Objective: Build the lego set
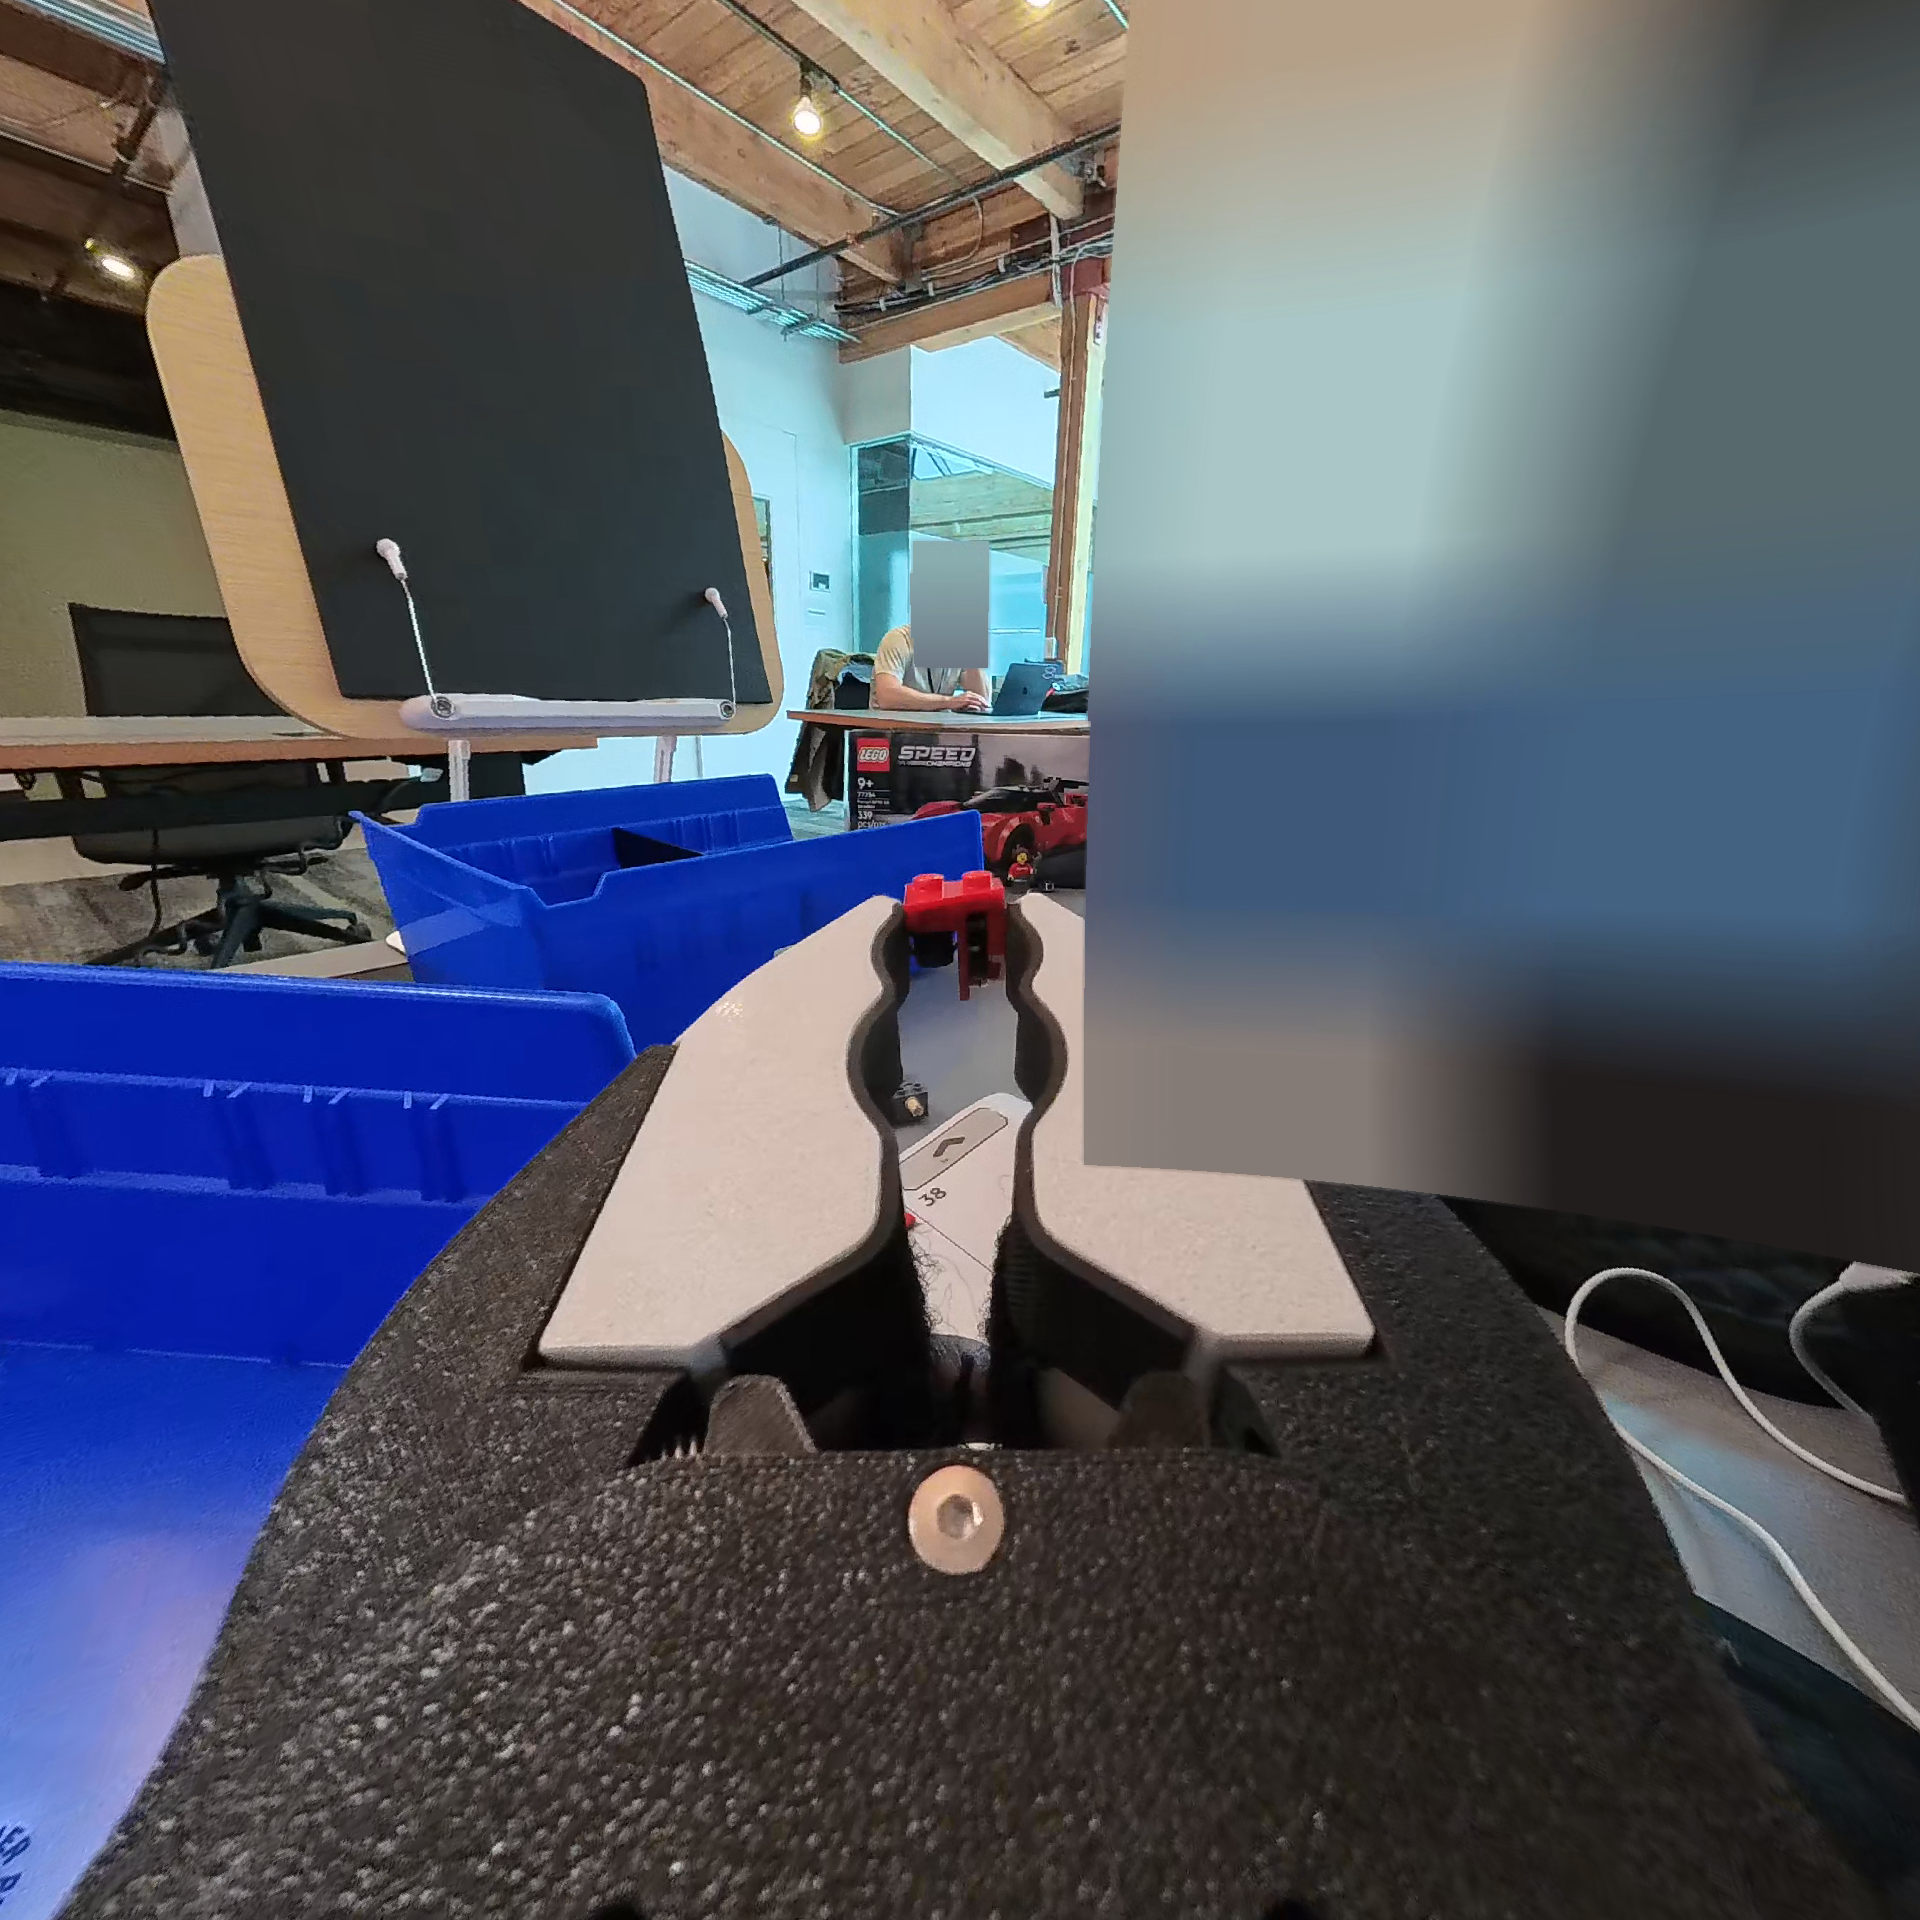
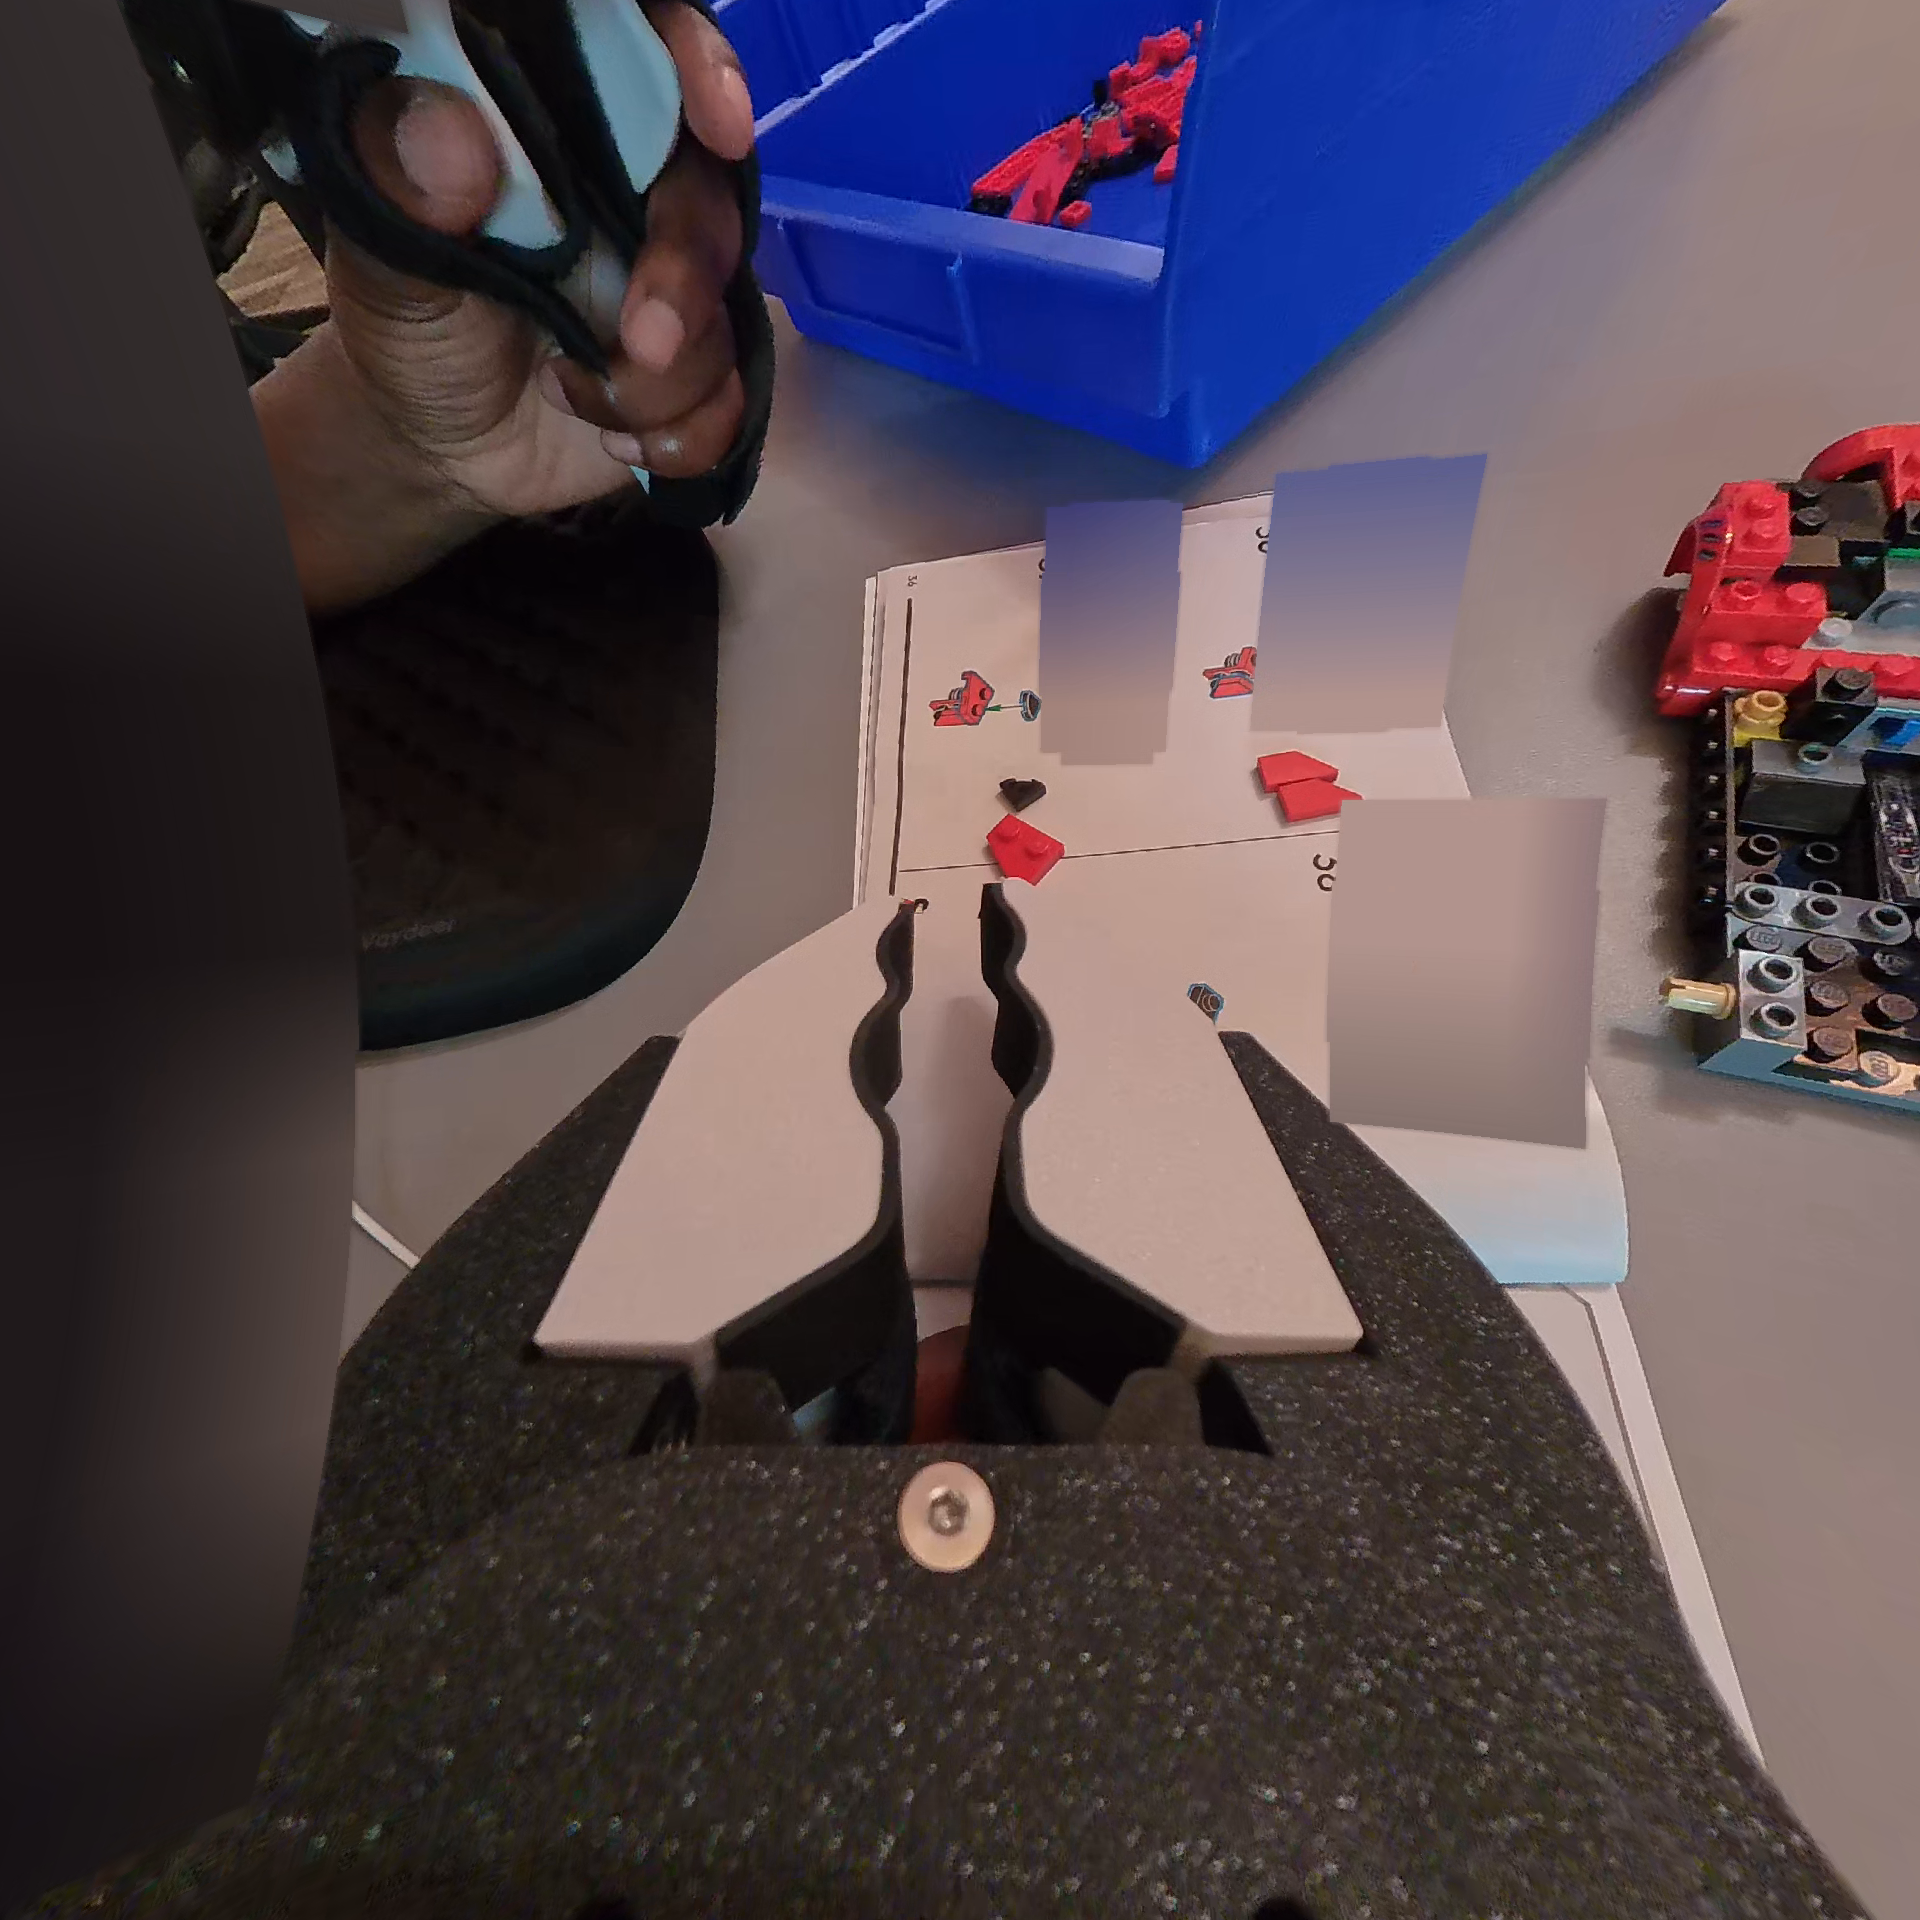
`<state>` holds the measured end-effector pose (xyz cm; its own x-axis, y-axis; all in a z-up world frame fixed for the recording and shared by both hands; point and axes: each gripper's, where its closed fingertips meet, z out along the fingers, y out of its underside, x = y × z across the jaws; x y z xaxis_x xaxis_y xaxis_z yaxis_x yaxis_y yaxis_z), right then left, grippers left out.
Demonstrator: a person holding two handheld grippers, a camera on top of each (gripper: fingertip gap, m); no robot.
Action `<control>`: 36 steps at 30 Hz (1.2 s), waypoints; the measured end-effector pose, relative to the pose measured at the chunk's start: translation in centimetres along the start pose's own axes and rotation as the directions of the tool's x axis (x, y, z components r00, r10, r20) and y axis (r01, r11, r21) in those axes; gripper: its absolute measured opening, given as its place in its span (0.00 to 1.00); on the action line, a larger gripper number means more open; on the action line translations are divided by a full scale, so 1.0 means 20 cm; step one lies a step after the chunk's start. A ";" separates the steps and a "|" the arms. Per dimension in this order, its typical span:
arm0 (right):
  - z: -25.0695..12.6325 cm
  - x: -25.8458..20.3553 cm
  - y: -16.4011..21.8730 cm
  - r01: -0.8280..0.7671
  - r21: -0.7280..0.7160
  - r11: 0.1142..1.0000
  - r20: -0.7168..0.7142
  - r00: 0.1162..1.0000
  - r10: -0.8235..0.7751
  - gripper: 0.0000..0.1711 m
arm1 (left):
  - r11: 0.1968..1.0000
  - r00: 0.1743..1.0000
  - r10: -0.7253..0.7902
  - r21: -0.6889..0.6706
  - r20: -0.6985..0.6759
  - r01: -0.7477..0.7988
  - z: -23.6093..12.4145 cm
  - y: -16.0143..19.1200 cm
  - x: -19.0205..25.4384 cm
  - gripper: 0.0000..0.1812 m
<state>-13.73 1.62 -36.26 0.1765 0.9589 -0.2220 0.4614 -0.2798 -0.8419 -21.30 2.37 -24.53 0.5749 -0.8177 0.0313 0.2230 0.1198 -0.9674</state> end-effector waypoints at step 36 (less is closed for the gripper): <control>-0.03 0.07 -0.05 -0.076 -0.126 0.989 -0.052 0.996 0.070 0.00 | 0.999 0.999 0.042 -0.026 -0.001 -0.042 0.01 0.02 0.01 0.09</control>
<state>-13.50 3.22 -35.41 0.2533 0.9332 -0.2550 0.5524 -0.3559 -0.7538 -20.97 2.29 -24.84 0.5832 -0.8123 -0.0093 0.1784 0.1393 -0.9741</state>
